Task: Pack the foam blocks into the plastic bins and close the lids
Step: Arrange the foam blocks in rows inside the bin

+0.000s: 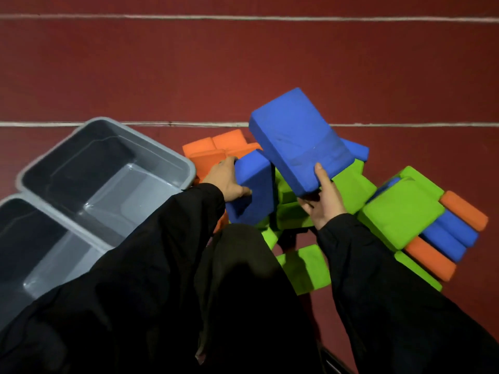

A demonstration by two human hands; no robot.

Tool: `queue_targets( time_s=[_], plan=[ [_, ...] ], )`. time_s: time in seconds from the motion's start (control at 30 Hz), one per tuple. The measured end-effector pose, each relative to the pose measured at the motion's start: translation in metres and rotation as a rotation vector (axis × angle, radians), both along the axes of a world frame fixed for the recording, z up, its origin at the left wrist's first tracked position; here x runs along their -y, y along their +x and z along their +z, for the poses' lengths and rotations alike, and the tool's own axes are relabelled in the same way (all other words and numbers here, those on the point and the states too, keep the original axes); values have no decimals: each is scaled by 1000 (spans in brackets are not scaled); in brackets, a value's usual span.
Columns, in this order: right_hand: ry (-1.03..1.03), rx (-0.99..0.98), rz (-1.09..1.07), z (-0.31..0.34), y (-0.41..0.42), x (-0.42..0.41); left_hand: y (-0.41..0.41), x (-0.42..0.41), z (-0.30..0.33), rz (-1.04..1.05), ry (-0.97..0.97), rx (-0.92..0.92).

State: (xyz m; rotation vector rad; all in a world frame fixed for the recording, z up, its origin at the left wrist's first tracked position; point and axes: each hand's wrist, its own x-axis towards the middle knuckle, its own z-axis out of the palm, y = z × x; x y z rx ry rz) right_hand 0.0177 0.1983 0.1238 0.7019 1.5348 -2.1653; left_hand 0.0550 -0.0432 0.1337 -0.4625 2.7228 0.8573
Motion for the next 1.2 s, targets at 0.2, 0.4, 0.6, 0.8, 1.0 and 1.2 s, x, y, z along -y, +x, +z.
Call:
queue_targets(
  time_s=[0.2,0.4,0.6,0.8,1.0,1.2],
  plan=[
    [35,-304,229,58,22,53,89,88,59,377,-185,-219],
    [387,-655,528,79,34,147,209,188,65,580,-411,-240],
    [638,-958,849,68,24,254,250,251,35,673,-409,-169],
    [824,-1090,1089,41,-18,330,223,276,-23,537,-369,-105],
    [955,-1187,1341,-3,-66,358,187,266,-89,251,-442,72],
    [1096,-1251,1644,-44,-68,360,181,241,-146,243,-425,371]
  ],
)
